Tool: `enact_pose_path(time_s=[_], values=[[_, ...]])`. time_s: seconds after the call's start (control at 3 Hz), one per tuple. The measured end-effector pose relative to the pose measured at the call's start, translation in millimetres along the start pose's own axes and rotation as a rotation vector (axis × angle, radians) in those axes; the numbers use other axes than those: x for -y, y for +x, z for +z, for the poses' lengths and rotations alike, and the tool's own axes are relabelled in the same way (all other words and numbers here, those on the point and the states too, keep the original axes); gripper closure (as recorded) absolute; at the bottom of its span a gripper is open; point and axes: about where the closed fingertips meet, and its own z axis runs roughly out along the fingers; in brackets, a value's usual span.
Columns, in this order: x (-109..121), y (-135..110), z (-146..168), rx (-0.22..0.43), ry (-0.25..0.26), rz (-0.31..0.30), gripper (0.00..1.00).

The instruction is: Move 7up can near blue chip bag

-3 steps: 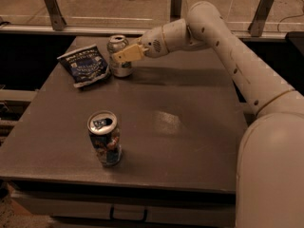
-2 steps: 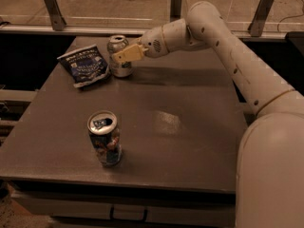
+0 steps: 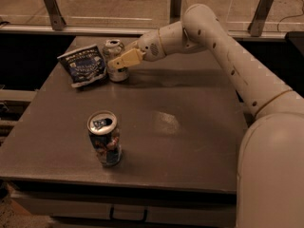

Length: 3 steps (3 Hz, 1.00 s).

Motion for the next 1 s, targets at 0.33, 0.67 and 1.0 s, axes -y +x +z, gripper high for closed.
enact_pose_path(time_s=[0.33,0.67,1.0], values=[[-2.9,-0.9,-2.8,0.001,0.008,-0.015,0.0],[1.2,-4.5,-17.8,-0.004,0.05,-0.041,0.0],[21.3,-19.2,-67.1,-0.027,0.188,-0.107,0.0]])
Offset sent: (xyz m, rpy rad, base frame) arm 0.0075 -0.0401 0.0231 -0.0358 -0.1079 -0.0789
